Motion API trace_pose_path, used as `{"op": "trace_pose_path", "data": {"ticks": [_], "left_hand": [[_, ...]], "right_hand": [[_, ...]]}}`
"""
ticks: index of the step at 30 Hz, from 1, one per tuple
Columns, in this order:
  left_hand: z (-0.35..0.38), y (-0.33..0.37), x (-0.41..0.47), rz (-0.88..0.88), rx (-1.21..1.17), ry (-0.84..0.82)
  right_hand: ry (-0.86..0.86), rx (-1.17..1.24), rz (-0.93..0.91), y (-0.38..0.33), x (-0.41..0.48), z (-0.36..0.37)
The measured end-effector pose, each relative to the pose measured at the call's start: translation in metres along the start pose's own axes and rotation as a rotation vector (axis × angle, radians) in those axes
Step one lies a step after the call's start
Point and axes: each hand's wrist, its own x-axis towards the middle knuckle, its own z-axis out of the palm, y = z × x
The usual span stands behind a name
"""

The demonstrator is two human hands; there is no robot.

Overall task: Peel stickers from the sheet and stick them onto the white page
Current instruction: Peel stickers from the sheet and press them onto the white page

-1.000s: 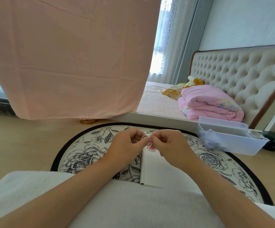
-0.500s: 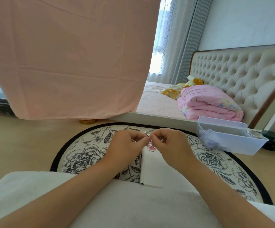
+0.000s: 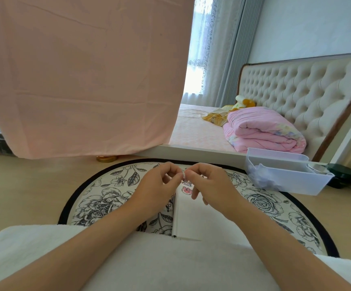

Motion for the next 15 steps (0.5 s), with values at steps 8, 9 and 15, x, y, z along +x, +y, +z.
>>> {"op": "trace_pose_path", "data": {"ticks": [8, 9, 15], "left_hand": [[0.01, 0.015, 0.006, 0.021, -0.014, 0.003], [0.012, 0.018, 0.008, 0.024, -0.019, -0.006], [0.039, 0.04, 0.022, 0.049, 0.043, -0.07]], "right_hand": [[0.011, 0.176, 0.038, -0.003, 0.0, -0.024], [0.017, 0.184, 0.042, -0.001, 0.001, -0.028], [0.057, 0.069, 0.053, 0.014, 0.003, -0.062]]}}
